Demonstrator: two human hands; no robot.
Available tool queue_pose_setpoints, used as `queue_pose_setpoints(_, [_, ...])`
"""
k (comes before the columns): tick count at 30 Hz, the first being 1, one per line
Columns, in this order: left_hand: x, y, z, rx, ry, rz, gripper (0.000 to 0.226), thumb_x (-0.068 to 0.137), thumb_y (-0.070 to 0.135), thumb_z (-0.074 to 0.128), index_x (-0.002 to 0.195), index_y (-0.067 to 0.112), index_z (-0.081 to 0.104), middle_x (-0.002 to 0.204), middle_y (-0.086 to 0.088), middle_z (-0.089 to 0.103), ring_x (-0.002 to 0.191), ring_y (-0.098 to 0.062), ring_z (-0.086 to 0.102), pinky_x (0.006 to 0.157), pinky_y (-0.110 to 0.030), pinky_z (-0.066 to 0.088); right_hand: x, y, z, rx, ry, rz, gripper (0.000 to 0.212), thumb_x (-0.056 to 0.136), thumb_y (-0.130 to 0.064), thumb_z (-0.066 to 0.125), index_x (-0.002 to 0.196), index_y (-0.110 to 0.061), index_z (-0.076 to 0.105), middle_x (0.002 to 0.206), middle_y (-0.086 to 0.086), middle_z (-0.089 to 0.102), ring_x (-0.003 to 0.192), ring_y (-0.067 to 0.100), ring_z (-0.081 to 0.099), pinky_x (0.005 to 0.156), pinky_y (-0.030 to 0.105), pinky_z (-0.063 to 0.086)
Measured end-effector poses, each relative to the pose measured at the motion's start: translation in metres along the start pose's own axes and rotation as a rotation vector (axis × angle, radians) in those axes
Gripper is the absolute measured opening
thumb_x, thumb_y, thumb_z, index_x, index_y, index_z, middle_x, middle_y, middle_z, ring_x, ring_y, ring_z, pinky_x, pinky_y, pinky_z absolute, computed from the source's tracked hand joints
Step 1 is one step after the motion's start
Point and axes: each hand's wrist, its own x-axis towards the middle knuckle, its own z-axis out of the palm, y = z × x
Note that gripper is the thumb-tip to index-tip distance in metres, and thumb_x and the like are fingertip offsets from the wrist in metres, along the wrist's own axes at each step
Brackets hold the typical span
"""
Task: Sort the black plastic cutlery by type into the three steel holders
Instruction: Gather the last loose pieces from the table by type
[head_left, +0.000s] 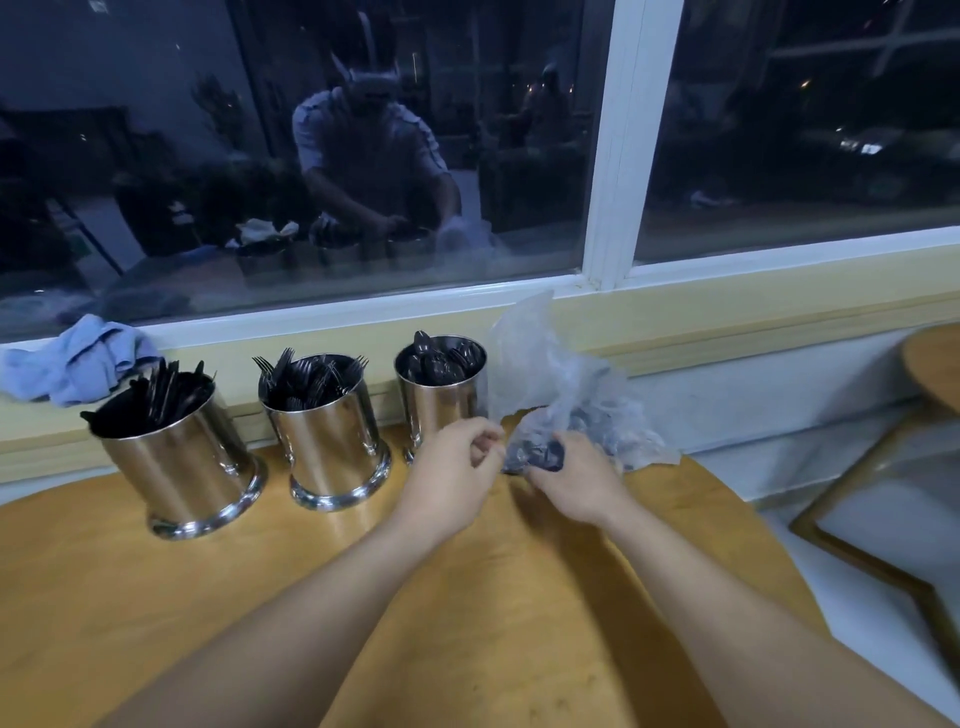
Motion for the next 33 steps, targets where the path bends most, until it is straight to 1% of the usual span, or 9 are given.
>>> queue_pose_setpoints(5, [-0.024, -0.009, 0.04, 0.02, -0.078, -0.028, 0.037, 0.104, 0.028, 0.076, 0.141, 0.028, 0.071, 0.125, 0.015, 0.065, 0.117, -0.012, 0.065, 0.102, -0.029, 0.05, -0.031, 0.021, 0.009, -0.153, 0.019, -0.091, 0.069, 0.1, -0.053, 0.066, 0.161, -0.029, 0.041, 0.165, -0.006, 0.043, 0.154, 0.021, 0.036, 0.126, 0.05, 0.019])
queue_pose_setpoints(9, [-0.04, -0.012, 0.054, 0.011, -0.079, -0.087, 0.043, 0.103, 0.036, 0.077, 0.144, 0.026, 0.069, 0.135, 0.008, 0.067, 0.127, -0.014, 0.061, 0.107, -0.03, 0.047, -0.061, 0.027, 0.01, -0.052, 0.054, -0.095, 0.06, 0.102, -0.046, 0.066, 0.157, -0.033, 0.047, 0.159, -0.008, 0.048, 0.149, 0.022, 0.04, 0.122, 0.049, 0.023])
queue_pose_setpoints(15, [-0.098, -0.02, 0.063, 0.084, -0.05, -0.131, 0.035, 0.101, 0.049, 0.072, 0.135, 0.039, 0.067, 0.123, 0.013, 0.065, 0.119, -0.02, 0.058, 0.107, -0.047, 0.047, -0.15, 0.024, 0.027, 0.215, 0.045, -0.174, 0.056, 0.103, -0.035, 0.068, 0.156, -0.033, 0.049, 0.153, -0.014, 0.054, 0.145, 0.013, 0.045, 0.124, 0.045, 0.033])
queue_pose_setpoints(19, [-0.153, -0.028, 0.036, 0.165, -0.017, -0.128, 0.027, 0.105, 0.042, 0.069, 0.132, 0.041, 0.065, 0.122, 0.015, 0.062, 0.118, -0.021, 0.052, 0.107, -0.045, 0.045, -0.218, 0.018, 0.017, 0.475, -0.018, -0.324, 0.048, 0.105, -0.014, 0.068, 0.149, -0.032, 0.059, 0.152, -0.022, 0.056, 0.141, -0.001, 0.054, 0.115, 0.031, 0.049])
queue_pose_setpoints(22, [-0.2, -0.043, 0.004, 0.236, 0.013, -0.093, 0.026, 0.108, 0.042, 0.065, 0.134, 0.043, 0.064, 0.122, 0.018, 0.061, 0.118, -0.018, 0.051, 0.104, -0.042, 0.043, -0.258, 0.029, 0.004, 0.439, 0.144, -0.399, 0.042, 0.101, -0.004, 0.072, 0.137, -0.026, 0.069, 0.147, -0.016, 0.059, 0.134, 0.008, 0.062, 0.105, 0.03, 0.056])
queue_pose_setpoints(25, [-0.237, -0.059, -0.031, 0.223, 0.028, -0.104, 0.028, 0.11, 0.044, 0.063, 0.137, 0.044, 0.066, 0.117, 0.022, 0.06, 0.114, -0.015, 0.052, 0.104, -0.04, 0.044, -0.278, 0.044, 0.005, 0.175, 0.293, -0.305, 0.05, 0.093, -0.023, 0.085, 0.138, -0.027, 0.065, 0.132, -0.015, 0.055, 0.123, 0.01, 0.056, 0.105, 0.036, 0.051])
queue_pose_setpoints(28, [-0.262, -0.07, -0.063, 0.097, 0.001, -0.152, 0.038, 0.107, 0.047, 0.067, 0.145, 0.041, 0.065, 0.118, 0.022, 0.06, 0.114, -0.003, 0.056, 0.111, -0.039, 0.047, -0.285, 0.043, 0.018, 0.081, 0.182, -0.146, 0.065, 0.088, -0.049, 0.085, 0.144, -0.026, 0.06, 0.134, -0.01, 0.055, 0.123, 0.016, 0.053, 0.106, 0.04, 0.048])
queue_pose_setpoints(31, [-0.285, -0.077, -0.092, 0.06, -0.012, -0.227, 0.065, 0.096, 0.056, 0.081, 0.154, 0.036, 0.059, 0.128, 0.022, 0.061, 0.122, -0.002, 0.057, 0.109, -0.033, 0.049, -0.282, 0.036, 0.032, 0.108, 0.143, -0.137, 0.044, 0.092, -0.048, 0.081, 0.129, -0.026, 0.073, 0.117, -0.01, 0.067, 0.11, 0.02, 0.064, 0.1, 0.052, 0.053])
queue_pose_setpoints(33, [-0.298, -0.08, -0.101, 0.161, -0.046, -0.165, 0.055, 0.094, 0.048, 0.086, 0.144, 0.038, 0.066, 0.127, 0.025, 0.065, 0.122, -0.007, 0.055, 0.111, -0.037, 0.048, -0.283, 0.029, 0.04, 0.154, 0.146, -0.182, 0.02, 0.093, -0.035, 0.084, 0.112, -0.033, 0.078, 0.098, -0.016, 0.065, 0.094, 0.014, 0.064, 0.092, 0.052, 0.054])
